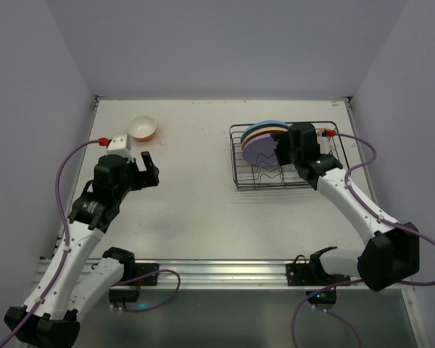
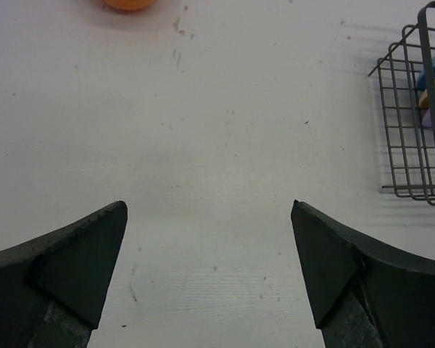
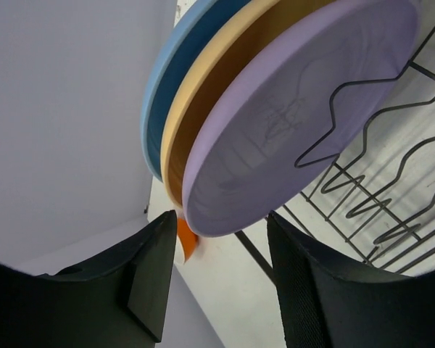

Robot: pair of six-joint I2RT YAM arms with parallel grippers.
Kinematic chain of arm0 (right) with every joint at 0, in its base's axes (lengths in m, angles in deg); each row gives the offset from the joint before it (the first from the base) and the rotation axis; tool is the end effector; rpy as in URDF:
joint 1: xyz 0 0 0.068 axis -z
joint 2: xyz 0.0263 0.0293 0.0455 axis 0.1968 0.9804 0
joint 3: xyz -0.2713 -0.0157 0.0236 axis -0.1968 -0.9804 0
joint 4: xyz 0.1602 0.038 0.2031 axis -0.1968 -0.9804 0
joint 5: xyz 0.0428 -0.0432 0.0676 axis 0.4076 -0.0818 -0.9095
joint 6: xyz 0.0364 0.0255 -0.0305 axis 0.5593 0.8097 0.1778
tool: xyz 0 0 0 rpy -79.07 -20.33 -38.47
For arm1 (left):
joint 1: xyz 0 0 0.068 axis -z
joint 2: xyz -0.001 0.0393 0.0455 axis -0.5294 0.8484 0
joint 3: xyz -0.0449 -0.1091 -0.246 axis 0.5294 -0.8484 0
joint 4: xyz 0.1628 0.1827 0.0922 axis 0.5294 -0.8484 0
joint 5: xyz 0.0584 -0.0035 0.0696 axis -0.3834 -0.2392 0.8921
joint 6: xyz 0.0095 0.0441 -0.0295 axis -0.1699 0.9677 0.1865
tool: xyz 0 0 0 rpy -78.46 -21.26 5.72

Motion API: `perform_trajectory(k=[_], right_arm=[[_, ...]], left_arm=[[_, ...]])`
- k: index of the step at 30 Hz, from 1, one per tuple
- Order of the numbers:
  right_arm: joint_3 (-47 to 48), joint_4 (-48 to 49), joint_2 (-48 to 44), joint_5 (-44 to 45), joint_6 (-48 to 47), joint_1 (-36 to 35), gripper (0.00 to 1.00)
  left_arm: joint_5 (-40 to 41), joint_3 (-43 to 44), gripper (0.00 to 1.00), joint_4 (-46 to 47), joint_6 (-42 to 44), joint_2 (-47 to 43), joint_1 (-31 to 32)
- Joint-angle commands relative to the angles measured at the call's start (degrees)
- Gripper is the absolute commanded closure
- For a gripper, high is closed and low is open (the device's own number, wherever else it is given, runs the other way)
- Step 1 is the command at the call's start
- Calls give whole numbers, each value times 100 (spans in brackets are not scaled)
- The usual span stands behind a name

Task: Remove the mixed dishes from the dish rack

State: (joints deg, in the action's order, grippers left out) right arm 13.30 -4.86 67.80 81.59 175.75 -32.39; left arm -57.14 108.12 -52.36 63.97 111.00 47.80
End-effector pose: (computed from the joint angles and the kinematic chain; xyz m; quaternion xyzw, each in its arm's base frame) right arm 0.2683 0.0921 0.3003 0.5375 0.6958 0.2960 0.3733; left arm 0.1552 -0.0386 0.3196 -0.0908 0.8525 -0.1095 0.5030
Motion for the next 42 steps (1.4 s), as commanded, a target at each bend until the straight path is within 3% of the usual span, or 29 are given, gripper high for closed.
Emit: perform_trajectory(k=[1, 10, 12, 16, 19, 32, 40, 42], right_arm=[[166, 466, 55, 445, 177, -6, 45], [184, 626, 292, 463, 290, -6, 48], [87, 625, 310, 471, 423, -6, 58], [-176, 827, 284, 498, 704, -6, 60], [-212, 862, 318, 533, 774, -6, 67], [104, 555, 591, 682, 1196, -6, 69], [166, 458, 758, 700, 1328, -6, 78], [175, 459, 767, 717, 1346, -6, 84]], left_arm=[[-5, 11, 0, 293, 130, 50, 86], [-67, 2, 0, 302, 130, 164, 183], [-58, 11, 0, 293, 130, 164, 183], [-102, 2, 0, 302, 138, 155, 218], [-102, -7, 0, 311, 147, 173, 271], [-181, -16, 0, 337, 156, 147, 306], [-190, -25, 0, 346, 165, 129, 332], [-190, -25, 0, 346, 165, 138, 341]])
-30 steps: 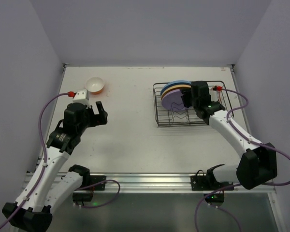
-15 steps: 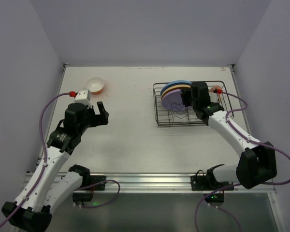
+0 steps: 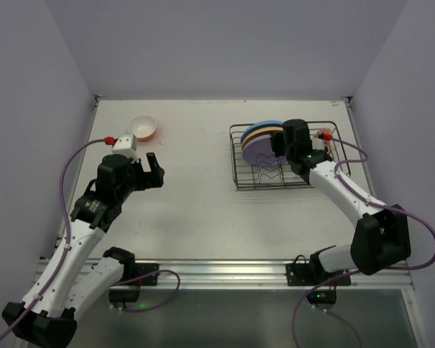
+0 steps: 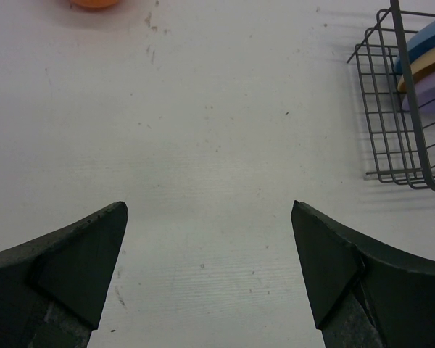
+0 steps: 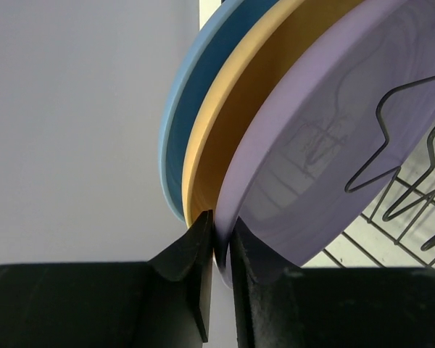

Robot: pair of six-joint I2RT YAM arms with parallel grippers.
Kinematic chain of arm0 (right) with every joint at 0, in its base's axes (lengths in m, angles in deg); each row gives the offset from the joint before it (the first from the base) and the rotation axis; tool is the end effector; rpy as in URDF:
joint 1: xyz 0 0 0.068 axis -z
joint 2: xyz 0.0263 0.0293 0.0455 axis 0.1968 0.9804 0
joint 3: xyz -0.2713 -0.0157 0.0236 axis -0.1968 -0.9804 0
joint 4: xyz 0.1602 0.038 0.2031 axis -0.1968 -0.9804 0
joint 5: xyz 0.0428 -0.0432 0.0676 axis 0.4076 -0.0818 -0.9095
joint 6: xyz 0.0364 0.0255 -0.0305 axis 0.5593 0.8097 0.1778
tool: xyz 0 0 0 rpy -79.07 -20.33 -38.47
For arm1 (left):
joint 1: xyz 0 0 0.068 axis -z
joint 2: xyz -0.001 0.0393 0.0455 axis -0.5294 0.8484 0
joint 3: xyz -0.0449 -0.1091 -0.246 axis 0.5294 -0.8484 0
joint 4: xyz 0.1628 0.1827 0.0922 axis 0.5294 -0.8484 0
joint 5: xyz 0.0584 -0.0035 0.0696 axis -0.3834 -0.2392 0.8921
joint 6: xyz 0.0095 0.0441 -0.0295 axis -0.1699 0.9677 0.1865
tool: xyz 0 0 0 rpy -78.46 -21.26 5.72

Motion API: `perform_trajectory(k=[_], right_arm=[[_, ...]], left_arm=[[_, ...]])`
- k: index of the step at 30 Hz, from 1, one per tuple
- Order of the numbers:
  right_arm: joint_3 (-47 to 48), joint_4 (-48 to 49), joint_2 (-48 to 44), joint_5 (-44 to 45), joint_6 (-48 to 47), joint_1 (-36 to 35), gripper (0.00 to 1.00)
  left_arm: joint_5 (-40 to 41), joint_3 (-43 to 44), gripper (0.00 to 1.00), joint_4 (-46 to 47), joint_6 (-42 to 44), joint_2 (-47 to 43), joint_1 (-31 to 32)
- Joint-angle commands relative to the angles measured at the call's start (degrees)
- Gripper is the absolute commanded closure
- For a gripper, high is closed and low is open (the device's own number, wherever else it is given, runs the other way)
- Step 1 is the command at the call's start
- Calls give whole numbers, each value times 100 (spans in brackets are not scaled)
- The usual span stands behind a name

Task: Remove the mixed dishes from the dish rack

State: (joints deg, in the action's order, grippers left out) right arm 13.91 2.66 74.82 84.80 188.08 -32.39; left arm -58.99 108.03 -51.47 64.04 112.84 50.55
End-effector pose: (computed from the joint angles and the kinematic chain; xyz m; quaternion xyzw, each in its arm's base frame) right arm 0.2970 0.1011 0.2819 0.6148 0.6184 0.3282 0.3632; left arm 0.1600 -0.0495 0.3158 -0.0613 0.8603 -0.1314 0.4887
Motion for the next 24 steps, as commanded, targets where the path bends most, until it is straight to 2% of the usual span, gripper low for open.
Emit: perform_trajectory(k=[1, 3, 4, 11, 12, 24], right_arm=[[105, -293, 48, 414, 122, -6, 85], [70, -285, 30, 423, 166, -6, 87], [44, -250, -5, 440, 210, -14, 93], [-80, -83, -198, 449, 333, -6, 97], [-88, -4, -216, 432, 342, -14, 100], [-194, 286, -620, 414, 334, -14, 100]], left_arm=[[-13, -16, 0, 256, 158, -46, 75], [-13, -16, 0, 265, 158, -37, 75], [-13, -16, 0, 257, 158, -37, 75], [-13, -25, 0, 257, 158, -46, 83], [-13, -25, 0, 265, 158, -55, 83], [31, -25, 0, 265, 149, -116, 84]])
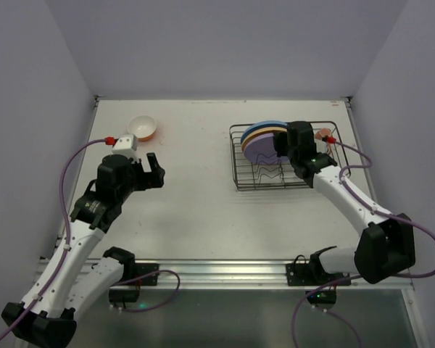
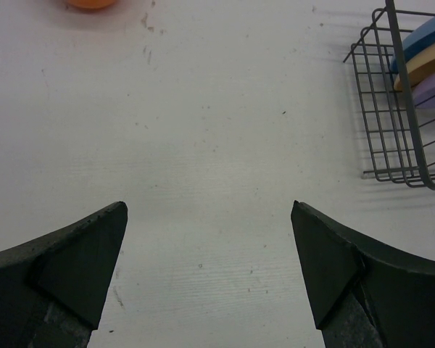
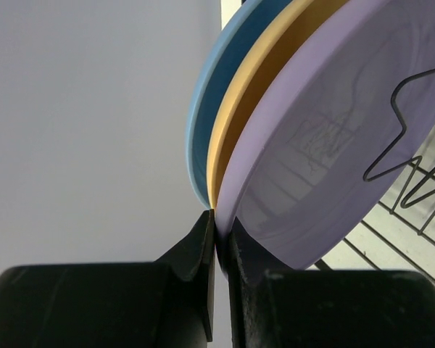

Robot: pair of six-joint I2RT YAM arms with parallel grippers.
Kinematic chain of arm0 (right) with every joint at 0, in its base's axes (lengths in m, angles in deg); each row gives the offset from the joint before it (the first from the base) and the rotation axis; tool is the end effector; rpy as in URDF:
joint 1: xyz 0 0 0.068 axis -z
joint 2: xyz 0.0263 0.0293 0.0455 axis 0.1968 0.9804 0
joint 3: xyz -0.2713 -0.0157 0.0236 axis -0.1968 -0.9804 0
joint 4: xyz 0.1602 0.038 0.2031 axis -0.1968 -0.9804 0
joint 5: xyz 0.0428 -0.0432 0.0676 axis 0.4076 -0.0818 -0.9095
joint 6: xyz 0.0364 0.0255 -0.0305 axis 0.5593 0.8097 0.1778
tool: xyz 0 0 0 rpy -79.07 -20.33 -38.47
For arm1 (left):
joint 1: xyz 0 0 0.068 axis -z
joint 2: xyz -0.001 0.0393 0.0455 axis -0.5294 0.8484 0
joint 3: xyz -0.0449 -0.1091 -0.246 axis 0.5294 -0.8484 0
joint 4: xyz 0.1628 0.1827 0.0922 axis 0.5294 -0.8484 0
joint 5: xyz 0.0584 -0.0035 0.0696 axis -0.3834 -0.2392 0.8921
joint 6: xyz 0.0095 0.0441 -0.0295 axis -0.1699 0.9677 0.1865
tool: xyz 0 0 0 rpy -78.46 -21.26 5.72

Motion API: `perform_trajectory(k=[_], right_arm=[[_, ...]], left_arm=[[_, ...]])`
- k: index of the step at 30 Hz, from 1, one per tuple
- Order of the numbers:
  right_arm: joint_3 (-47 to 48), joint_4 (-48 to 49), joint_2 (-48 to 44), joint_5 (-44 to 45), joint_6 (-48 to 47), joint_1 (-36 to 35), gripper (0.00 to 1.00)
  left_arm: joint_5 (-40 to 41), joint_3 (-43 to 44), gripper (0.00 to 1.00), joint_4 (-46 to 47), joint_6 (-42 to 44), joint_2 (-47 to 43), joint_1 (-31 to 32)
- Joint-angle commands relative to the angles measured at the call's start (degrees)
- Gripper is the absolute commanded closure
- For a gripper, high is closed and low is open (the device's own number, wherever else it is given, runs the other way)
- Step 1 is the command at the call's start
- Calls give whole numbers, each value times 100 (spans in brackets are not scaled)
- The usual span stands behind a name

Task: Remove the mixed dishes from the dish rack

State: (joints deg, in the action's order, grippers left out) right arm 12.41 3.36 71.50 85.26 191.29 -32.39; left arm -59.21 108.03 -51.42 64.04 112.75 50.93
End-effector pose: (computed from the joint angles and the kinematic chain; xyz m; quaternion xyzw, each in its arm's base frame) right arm 0.2863 0.0967 0.2908 0.6287 0.5891 0.3539 0.3640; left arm 0.1594 -0.0506 0.3161 -0.0575 0.8600 -0.1350 0.4887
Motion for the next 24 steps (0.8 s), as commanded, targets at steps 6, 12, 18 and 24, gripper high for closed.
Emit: perform_trajectory(k=[6, 12, 18, 24], right_arm=[[-122, 436, -428, 298, -67, -14, 100], [-219, 638, -674, 289, -146, -14, 100], [-202, 858, -868, 307, -383, -6, 100], [-201, 946, -1070, 192, -542, -14, 100]], left_arm=[[70, -25, 0, 252, 149, -134, 64], [105, -25, 0, 252, 149, -195, 64], [149, -16, 0, 243, 149, -248, 64], [167, -16, 0, 252, 149, -230, 64]])
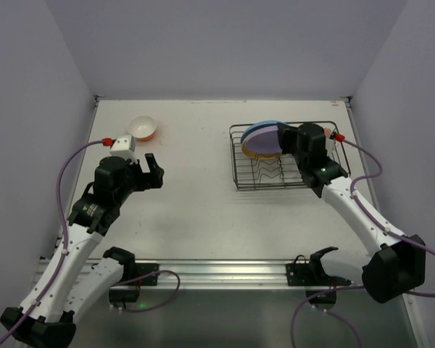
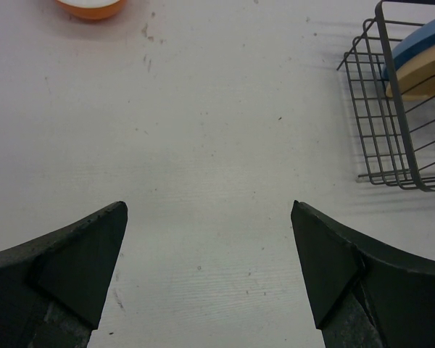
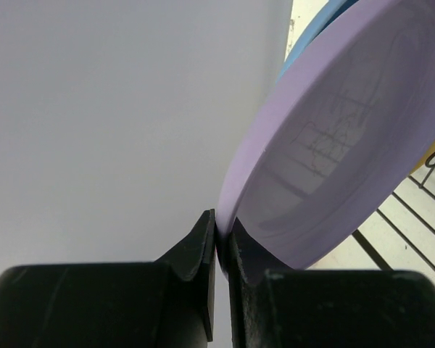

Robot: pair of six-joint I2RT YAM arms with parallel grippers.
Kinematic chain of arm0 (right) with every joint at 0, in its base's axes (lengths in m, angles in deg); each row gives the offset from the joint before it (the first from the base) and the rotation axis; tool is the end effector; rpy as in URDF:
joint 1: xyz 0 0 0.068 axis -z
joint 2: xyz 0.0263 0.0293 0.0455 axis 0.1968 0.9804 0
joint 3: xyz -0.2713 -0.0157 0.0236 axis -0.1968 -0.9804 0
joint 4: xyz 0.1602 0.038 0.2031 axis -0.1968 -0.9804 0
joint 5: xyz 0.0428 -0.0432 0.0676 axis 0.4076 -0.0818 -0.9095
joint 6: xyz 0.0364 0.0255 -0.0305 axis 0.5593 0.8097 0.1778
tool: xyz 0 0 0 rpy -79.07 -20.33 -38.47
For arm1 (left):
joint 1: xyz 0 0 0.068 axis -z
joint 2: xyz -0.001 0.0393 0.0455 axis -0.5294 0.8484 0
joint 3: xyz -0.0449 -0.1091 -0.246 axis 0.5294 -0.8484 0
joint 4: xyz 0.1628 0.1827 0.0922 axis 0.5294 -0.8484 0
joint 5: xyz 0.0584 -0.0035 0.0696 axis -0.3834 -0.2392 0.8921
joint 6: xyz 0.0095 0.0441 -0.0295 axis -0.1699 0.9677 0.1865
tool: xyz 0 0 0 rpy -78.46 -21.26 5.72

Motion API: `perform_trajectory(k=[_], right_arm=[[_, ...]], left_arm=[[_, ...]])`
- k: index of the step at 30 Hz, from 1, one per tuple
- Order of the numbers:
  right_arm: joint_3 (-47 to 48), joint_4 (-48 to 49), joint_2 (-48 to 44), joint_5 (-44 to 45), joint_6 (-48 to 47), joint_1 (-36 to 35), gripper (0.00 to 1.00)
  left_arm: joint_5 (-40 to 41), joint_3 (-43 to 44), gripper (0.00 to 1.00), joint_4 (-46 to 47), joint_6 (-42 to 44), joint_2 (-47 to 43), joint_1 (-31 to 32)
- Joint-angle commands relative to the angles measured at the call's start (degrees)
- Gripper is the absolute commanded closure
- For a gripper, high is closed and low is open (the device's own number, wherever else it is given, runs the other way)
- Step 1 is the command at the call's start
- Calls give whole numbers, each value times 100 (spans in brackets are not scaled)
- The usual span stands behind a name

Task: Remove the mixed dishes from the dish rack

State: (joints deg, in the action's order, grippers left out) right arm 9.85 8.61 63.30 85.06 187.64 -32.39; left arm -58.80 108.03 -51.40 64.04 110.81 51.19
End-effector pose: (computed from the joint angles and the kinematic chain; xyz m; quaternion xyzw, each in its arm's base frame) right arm 0.2620 0.0875 0.3226 0.5887 0.5620 0.4162 0.4054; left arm 0.1527 -0.0488 0.3211 -0.0579 0.8512 -0.1389 0.5029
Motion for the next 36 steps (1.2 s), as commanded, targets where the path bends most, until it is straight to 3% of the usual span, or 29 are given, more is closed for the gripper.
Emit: perform_trajectory(k=[1, 10, 15, 19, 20, 24, 26, 33, 36], right_arm=[[46, 430, -285, 194, -194, -14, 100], [-104, 351, -760, 1, -317, -14, 100], [-113, 615, -962, -279, -957, -14, 100], [414, 624, -954, -973, -2713, -14, 100], [519, 606, -962, -1149, -3561, -14, 100], [731, 632, -1181, -2552, -5578, -67, 100], [888, 92, -1287, -2741, -6647, -146, 100], [1468, -1431, -1490, -3259, -8138, -620, 100], [1636, -2091, -1428, -2884, -9130, -1497, 100]], left_arm=[[134, -16, 0, 250, 149, -36, 38], [143, -16, 0, 241, 141, -10, 38], [169, -7, 0, 241, 141, -18, 38], [257, 54, 0, 188, 123, -149, 38], [284, 81, 0, 188, 123, -194, 38], [196, 343, 0, 136, 71, -273, 38], [-49, 616, 0, 74, 9, -151, 38], [-620, 1960, 0, 109, -114, 464, 38], [-1357, 2628, 0, 101, -149, 982, 38]])
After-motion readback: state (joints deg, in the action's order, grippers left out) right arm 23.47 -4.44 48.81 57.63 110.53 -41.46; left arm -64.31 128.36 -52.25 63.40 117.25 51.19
